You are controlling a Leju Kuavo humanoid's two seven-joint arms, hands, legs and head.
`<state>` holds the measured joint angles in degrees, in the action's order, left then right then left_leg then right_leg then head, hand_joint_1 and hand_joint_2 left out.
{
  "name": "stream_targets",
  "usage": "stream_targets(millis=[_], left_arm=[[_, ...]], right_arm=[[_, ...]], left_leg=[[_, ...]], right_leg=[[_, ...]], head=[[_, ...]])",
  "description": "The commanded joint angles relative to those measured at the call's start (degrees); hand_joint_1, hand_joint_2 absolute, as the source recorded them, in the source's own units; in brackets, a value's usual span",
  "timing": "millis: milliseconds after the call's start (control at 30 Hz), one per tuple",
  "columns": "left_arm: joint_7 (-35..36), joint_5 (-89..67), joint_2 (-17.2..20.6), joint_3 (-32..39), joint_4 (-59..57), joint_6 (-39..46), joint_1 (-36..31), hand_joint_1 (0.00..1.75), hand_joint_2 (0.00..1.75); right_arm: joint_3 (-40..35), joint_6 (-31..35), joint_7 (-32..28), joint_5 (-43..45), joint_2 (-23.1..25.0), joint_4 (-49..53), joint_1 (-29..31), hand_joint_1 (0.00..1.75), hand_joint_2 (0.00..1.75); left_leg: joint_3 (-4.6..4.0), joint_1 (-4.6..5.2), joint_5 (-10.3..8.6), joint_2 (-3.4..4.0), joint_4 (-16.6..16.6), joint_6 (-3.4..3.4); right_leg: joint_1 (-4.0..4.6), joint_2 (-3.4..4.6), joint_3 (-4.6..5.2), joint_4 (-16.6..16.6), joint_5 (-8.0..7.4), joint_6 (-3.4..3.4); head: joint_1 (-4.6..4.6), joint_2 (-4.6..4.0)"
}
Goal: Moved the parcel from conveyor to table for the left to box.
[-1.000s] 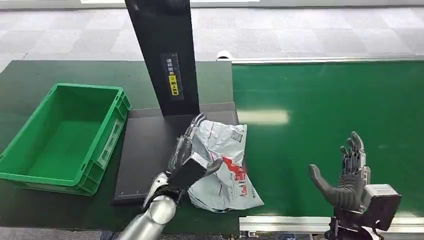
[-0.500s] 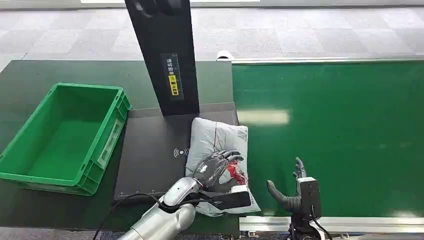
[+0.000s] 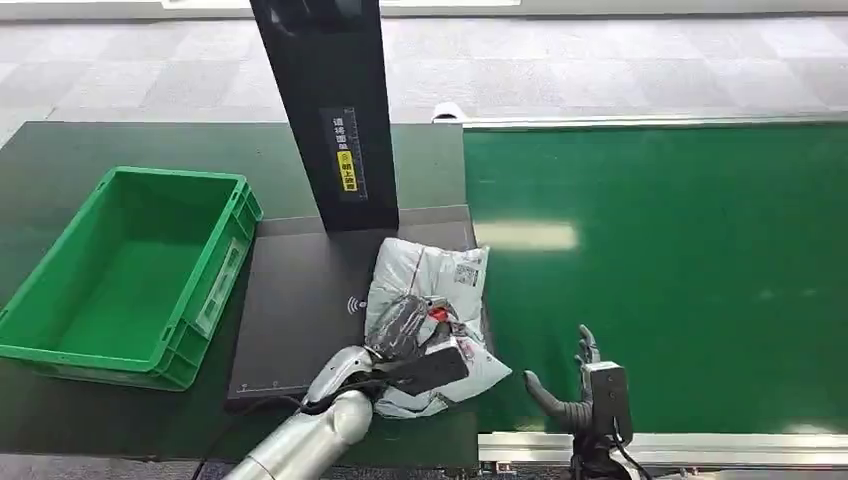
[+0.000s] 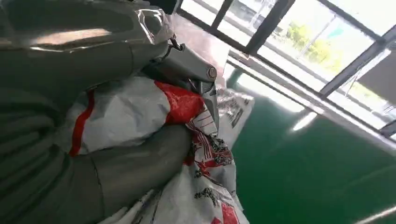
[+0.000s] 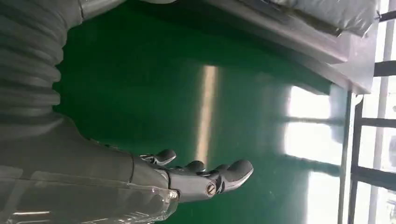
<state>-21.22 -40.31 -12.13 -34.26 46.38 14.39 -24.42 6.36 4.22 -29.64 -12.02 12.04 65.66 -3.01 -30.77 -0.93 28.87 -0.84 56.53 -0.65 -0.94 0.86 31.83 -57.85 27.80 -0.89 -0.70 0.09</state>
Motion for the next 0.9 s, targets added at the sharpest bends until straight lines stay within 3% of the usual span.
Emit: stream_targets(millis=[33, 167, 233, 333, 400, 500, 533, 567, 633, 667, 767, 833, 900], left_arm=[[-1.3, 19.2, 6.9, 10.5, 38.6, -4.9, 6.3, 1.75, 1.75], [-1.5, 21.5, 8.4, 12.9, 45.9, -2.8, 6.9, 1.75, 1.75], [-3.8, 20.2, 7.8, 16.1, 48.1, 4.0, 6.6, 1.75, 1.75], [-2.2, 18.8, 8.7, 23.3, 46.7, 13.5, 1.9, 1.75, 1.75], [-2.6, 20.4, 10.0, 26.1, 43.8, 13.2, -0.5, 1.75, 1.75], [-1.8, 11.0, 11.3, 34.0, 32.0, 25.6, -6.6, 1.75, 1.75], [1.2, 5.0, 12.7, 36.2, 24.9, 25.6, -10.9, 1.75, 1.75], [-1.2, 6.6, 13.2, 37.2, 21.5, 25.6, -12.8, 1.75, 1.75], [-1.6, 7.0, 13.4, 37.4, 20.8, 25.6, -13.2, 1.75, 1.75], [10.7, -11.4, 14.1, 40.5, 11.3, 25.6, -18.1, 1.75, 1.75], [16.7, -18.2, 17.6, 43.2, -9.6, 25.6, -30.2, 1.75, 1.75], [15.0, -17.9, 18.2, 44.8, -12.5, 25.6, -31.8, 1.75, 1.75], [16.1, -18.2, 18.8, 45.7, -17.7, 25.6, -33.8, 1.75, 1.75]], right_arm=[[-0.2, 2.0, 0.4, 0.8, 0.6, 0.2, -2.0, 0.0, 1.75], [-0.2, 2.5, 0.0, 0.7, 1.2, 0.7, -3.1, 0.0, 1.75], [0.0, 2.7, -0.1, 0.5, 1.7, 0.5, -3.0, 0.0, 1.75], [-0.6, 2.8, -0.3, 0.2, 1.9, -0.2, -2.4, 0.0, 1.75], [-0.9, 2.9, -0.3, 0.3, 1.8, -0.8, -1.9, 0.0, 1.75], [-2.2, 2.6, -0.2, 0.2, 1.8, -1.7, -1.3, 0.0, 1.75], [-2.6, 2.6, -0.2, 0.2, 1.9, -1.7, -1.0, 0.0, 1.75], [-2.9, 2.7, 0.0, 0.2, 1.8, -1.7, -1.0, 0.0, 1.75], [-3.0, 2.7, 0.0, 0.2, 1.8, -1.7, -1.0, 0.0, 1.75], [-3.3, 2.4, 0.5, 0.4, 1.6, -1.4, -0.8, 0.0, 1.75], [-3.4, 2.1, 1.8, 0.8, 1.1, 0.2, -1.2, 0.0, 1.75], [-3.2, 2.0, 2.0, 0.8, 1.1, 0.9, -1.5, 0.0, 1.75], [-3.1, 2.1, 2.1, 0.9, 0.9, 1.6, -2.2, 0.0, 1.75]], left_leg=[[-0.17, -0.01, 0.01, 0.14, 0.0, 0.01], [-0.27, -0.03, 0.05, 0.2, 0.1, 0.01], [-0.3, -0.02, 0.03, 0.24, 0.0, 0.01], [-0.4, -0.03, 0.0, 0.19, 0.1, 0.01], [-0.4, -0.05, -0.01, 0.25, 0.1, 0.0], [-0.3, -0.04, -0.08, 0.16, 0.0, -0.02], [-0.31, -0.03, -0.13, 0.17, 0.0, -0.01], [-0.26, -0.04, -0.11, 0.12, 0.0, -0.03], [-0.26, -0.06, -0.18, 0.14, 0.0, -0.04], [-0.22, -0.05, -0.16, 0.07, 0.0, -0.03], [-0.33, -0.09, -0.24, 0.0, 0.0, -0.05], [-0.35, -0.08, -0.28, -0.21, 0.1, -0.03], [-0.25, -0.05, -0.22, 0.05, 0.0, -0.05]], right_leg=[[0.02, 0.06, 0.21, 0.0, -0.02, 0.06], [0.05, 0.09, 0.32, -0.1, 0.01, 0.08], [0.05, 0.11, 0.37, 0.0, -0.01, 0.09], [0.05, 0.08, 0.43, -0.1, -0.03, 0.08], [0.07, 0.13, 0.44, -0.1, -0.05, 0.09], [0.06, 0.03, 0.33, 0.0, -0.06, 0.1], [0.06, 0.01, 0.35, 0.0, -0.1, 0.13], [0.06, -0.01, 0.27, 0.0, -0.06, 0.1], [0.08, -0.01, 0.29, -0.1, -0.1, 0.14], [0.06, -0.05, 0.23, 0.0, -0.06, 0.1], [0.11, -0.18, 0.3, -0.1, -0.09, 0.14], [0.1, -0.33, 0.26, -0.1, -0.07, 0.12], [0.06, -0.04, 0.26, -0.1, -0.09, 0.12]], head=[[0.0, 0.0], [0.02, 0.0], [0.0, 0.0], [0.0, 0.0], [0.02, 0.0], [0.02, 0.0], [0.0, 0.0], [0.02, 0.0], [0.0, 0.0], [0.04, 0.0], [0.02, 0.0], [0.07, 0.0], [0.02, 0.0]])
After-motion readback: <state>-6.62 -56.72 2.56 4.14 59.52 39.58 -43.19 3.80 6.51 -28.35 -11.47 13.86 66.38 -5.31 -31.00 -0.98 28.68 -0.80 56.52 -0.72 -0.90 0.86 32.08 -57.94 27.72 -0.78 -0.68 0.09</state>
